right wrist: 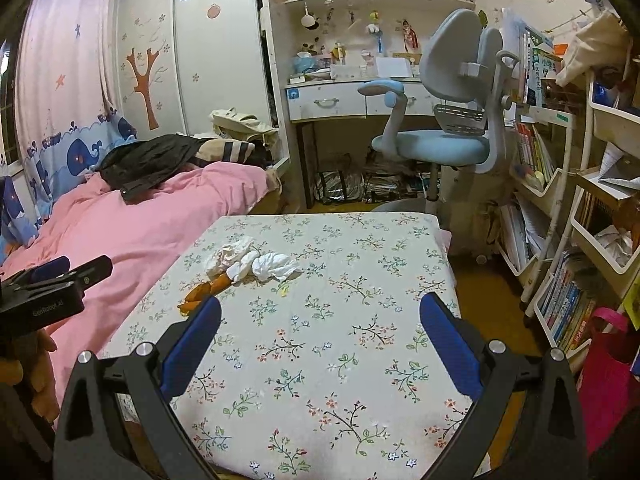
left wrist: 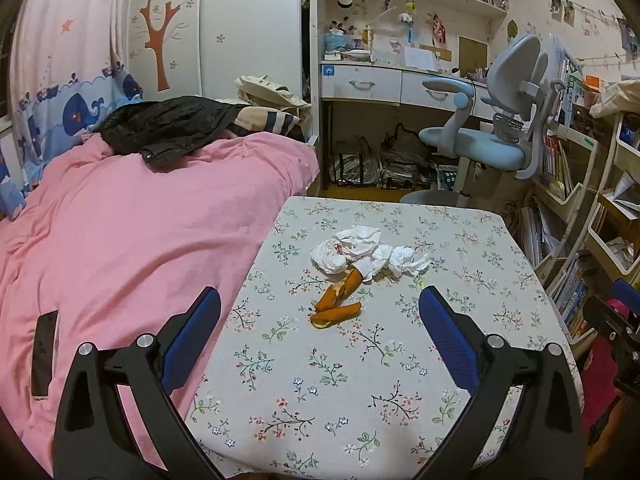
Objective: Collect trash
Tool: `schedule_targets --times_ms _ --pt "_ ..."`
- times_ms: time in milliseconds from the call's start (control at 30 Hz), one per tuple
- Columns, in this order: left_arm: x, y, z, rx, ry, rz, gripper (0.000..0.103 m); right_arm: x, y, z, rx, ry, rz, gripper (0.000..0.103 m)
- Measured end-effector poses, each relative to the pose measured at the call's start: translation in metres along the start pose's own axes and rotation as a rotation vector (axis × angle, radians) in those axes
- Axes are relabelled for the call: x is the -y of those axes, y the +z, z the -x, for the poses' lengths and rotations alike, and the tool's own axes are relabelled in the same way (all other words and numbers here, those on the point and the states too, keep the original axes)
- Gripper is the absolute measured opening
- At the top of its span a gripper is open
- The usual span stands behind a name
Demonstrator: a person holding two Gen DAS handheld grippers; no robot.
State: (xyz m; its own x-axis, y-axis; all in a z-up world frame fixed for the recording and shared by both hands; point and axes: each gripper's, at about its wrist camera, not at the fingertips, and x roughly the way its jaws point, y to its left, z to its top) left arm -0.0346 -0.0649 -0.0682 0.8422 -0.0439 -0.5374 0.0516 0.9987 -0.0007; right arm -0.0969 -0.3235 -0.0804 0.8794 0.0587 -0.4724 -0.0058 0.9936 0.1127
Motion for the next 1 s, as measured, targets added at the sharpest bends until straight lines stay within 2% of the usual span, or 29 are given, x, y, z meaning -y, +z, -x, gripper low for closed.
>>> schedule_targets --times_ms 800,1000 --pt "0.002 -0.004 -0.004 -0.009 -0.003 -0.010 0.096 -0.006 -0.003 -0.005 -0.018 0.013 0.033 0.096" --pt "-0.012 -0.003 -0.022 -0.040 0.009 -0.052 0.096 -0.018 -0.007 -0.015 -0.058 0.022 0.088 0.096"
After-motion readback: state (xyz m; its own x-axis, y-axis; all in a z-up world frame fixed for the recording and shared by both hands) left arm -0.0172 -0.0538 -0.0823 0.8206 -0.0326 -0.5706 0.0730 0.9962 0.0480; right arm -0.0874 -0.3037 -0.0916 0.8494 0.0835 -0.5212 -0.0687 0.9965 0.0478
